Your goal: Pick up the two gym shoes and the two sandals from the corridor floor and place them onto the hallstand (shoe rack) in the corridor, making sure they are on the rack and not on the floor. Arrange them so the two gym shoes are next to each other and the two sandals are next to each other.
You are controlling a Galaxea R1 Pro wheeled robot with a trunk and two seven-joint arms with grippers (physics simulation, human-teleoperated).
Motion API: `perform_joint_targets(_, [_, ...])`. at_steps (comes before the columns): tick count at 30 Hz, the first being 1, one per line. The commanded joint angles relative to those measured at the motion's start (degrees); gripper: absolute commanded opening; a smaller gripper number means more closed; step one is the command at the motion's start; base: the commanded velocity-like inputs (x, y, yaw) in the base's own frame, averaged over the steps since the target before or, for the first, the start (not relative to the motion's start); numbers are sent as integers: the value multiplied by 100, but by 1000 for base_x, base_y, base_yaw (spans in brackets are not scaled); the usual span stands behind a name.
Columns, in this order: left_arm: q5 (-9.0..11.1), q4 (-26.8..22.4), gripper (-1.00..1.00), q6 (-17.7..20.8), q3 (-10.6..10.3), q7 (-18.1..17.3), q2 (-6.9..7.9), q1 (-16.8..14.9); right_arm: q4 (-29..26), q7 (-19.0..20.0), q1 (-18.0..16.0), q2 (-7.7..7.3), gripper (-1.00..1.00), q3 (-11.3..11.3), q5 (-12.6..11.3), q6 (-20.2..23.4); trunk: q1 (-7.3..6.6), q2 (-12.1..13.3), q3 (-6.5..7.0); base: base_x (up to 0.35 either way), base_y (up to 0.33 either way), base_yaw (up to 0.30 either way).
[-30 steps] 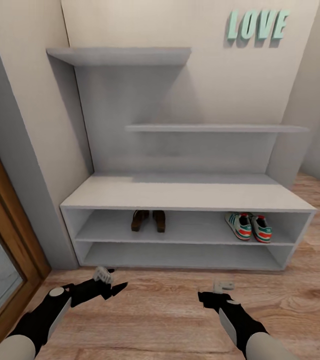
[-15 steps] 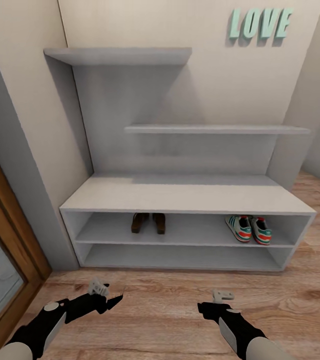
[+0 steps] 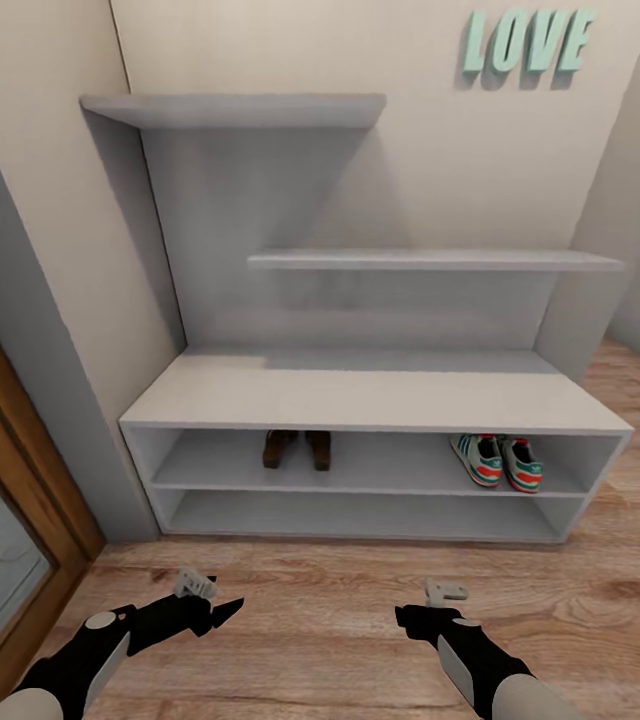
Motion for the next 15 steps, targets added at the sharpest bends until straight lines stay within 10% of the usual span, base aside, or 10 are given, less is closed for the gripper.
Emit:
perform_joint_targets(1, [37,8,100,-34,-34,5,7,-4,-13,4,0,5,100,-39,26,33,-24,39,3,0,0,0])
perform_joint_targets(15, [28,307,100,-220,75,5,9,-3,42,4,0,5,100,-37,33,45,-265,481,121,0,0,0])
